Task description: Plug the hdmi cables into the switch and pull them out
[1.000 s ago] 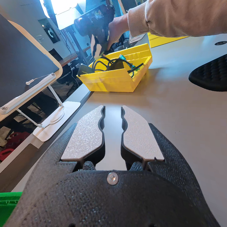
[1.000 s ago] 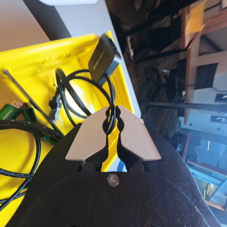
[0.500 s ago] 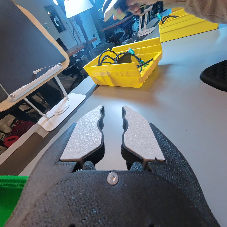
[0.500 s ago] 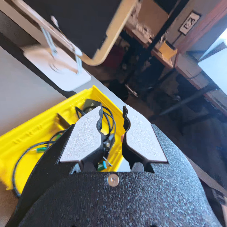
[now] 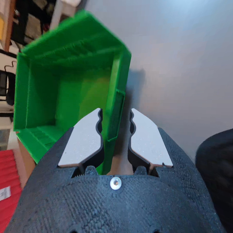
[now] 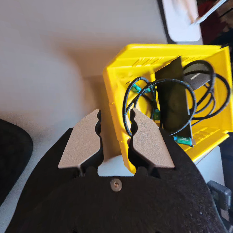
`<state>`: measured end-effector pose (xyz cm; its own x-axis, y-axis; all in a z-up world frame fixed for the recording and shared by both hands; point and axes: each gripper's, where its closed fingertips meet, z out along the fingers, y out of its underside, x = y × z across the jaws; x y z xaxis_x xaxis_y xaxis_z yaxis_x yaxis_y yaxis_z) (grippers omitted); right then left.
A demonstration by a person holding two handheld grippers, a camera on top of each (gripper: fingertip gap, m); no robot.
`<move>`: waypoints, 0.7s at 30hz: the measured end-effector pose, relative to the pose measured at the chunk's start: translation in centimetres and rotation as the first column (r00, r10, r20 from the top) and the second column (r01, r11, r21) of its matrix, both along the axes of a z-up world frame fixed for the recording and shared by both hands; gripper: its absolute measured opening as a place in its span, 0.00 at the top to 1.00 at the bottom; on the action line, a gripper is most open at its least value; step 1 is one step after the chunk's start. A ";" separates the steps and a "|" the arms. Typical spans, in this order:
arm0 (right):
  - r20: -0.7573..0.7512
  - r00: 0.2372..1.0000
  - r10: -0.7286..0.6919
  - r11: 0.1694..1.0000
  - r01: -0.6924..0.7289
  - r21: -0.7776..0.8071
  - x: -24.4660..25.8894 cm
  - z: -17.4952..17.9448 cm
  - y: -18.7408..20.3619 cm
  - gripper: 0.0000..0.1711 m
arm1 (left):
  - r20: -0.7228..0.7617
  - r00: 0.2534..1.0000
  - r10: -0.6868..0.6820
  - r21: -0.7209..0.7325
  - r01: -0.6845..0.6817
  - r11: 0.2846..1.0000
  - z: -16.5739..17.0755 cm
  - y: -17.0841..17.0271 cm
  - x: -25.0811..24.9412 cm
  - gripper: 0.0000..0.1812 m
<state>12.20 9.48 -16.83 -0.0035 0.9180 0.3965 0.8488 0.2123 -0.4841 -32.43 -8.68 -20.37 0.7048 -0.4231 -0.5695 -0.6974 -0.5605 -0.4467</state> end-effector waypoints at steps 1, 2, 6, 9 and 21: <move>0.074 0.997 0.008 1.000 -0.008 0.009 0.1 -1.2 0.1 0.73 | -0.046 0.999 0.011 -0.025 -0.012 1.000 -0.9 -0.2 -0.9 0.77; 0.138 0.990 0.015 0.999 -0.019 0.025 0.1 -2.2 0.4 0.71 | -0.090 0.996 0.019 -0.027 -0.021 0.999 -1.5 0.0 -1.7 0.77; 0.290 0.957 0.024 0.996 -0.049 0.080 -1.0 -4.4 2.1 0.73 | -0.171 0.984 -0.040 0.003 0.042 0.999 -1.9 1.2 -2.0 0.82; 0.385 0.921 0.058 0.993 -0.094 0.074 -1.4 -5.6 2.6 0.81 | -0.137 0.986 -0.100 0.031 0.105 0.994 -1.9 2.2 -0.1 0.82; 0.354 0.894 0.276 0.924 -0.348 0.159 -5.5 -5.3 -7.0 0.81 | -0.112 0.868 -0.483 0.136 0.495 0.858 -0.7 5.2 13.8 0.81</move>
